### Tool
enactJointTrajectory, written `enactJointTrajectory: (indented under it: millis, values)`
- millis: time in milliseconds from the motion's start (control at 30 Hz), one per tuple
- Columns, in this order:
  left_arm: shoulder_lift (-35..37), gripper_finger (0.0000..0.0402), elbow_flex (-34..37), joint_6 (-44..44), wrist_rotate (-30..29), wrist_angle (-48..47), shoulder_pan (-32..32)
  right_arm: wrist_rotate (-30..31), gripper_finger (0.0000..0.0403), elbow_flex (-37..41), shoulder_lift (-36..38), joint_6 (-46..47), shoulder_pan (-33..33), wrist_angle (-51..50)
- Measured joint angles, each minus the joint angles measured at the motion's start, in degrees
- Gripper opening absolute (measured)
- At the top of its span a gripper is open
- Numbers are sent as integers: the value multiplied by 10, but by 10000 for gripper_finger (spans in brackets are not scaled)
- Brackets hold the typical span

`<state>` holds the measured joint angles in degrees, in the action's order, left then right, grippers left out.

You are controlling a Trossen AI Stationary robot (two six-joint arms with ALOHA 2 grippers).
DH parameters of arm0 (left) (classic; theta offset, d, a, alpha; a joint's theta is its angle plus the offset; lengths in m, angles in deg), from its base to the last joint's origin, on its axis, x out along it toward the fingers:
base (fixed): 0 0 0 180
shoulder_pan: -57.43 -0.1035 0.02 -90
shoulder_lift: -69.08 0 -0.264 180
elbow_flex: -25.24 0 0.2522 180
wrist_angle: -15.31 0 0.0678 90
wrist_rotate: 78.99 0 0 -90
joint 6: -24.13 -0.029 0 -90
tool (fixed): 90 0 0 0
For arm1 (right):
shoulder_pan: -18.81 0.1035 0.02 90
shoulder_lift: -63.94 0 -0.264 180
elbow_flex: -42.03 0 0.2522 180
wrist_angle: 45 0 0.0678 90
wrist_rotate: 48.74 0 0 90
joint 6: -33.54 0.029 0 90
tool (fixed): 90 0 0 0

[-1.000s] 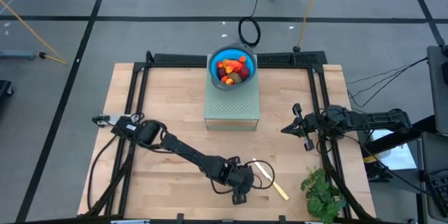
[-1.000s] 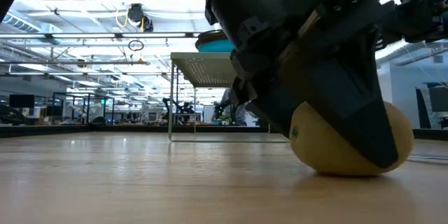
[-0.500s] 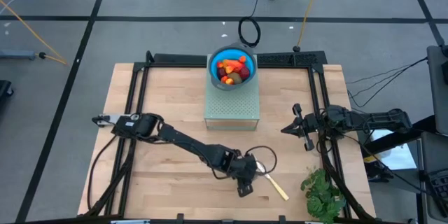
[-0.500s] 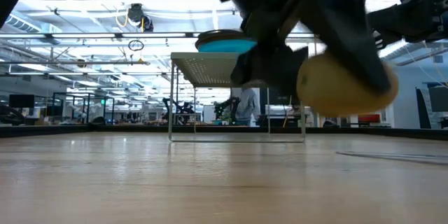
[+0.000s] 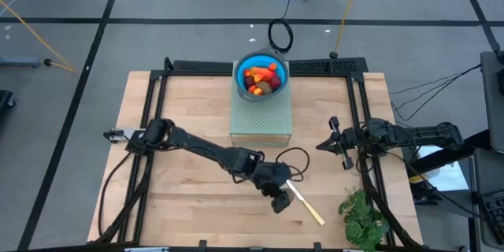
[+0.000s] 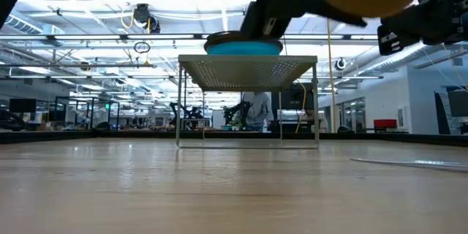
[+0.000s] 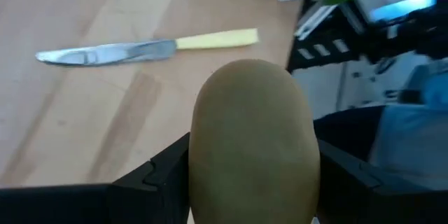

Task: Pick & Place Fruit
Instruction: Put the kiwi into the blue strainer bowl on the shelf

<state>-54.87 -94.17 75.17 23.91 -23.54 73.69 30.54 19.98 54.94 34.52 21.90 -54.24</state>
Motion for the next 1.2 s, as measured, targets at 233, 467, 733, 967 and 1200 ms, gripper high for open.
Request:
enactJointTrajectory:
  millis: [233, 467, 733, 967, 1200]
  values:
    - [2, 225, 0, 42, 60, 145, -3, 0, 0, 0, 0, -1, 0, 0]
    - [2, 225, 0, 42, 64, 304, -3, 0, 0, 0, 0, -1, 0, 0]
    - [2, 225, 0, -13, 47, 431, -4, 0, 0, 0, 0, -1, 0, 0]
    - [2, 225, 0, -52, 23, 466, -5, 0, 0, 0, 0, -1, 0, 0]
    - [2, 225, 0, -54, 21, 464, -5, 0, 0, 0, 0, -1, 0, 0]
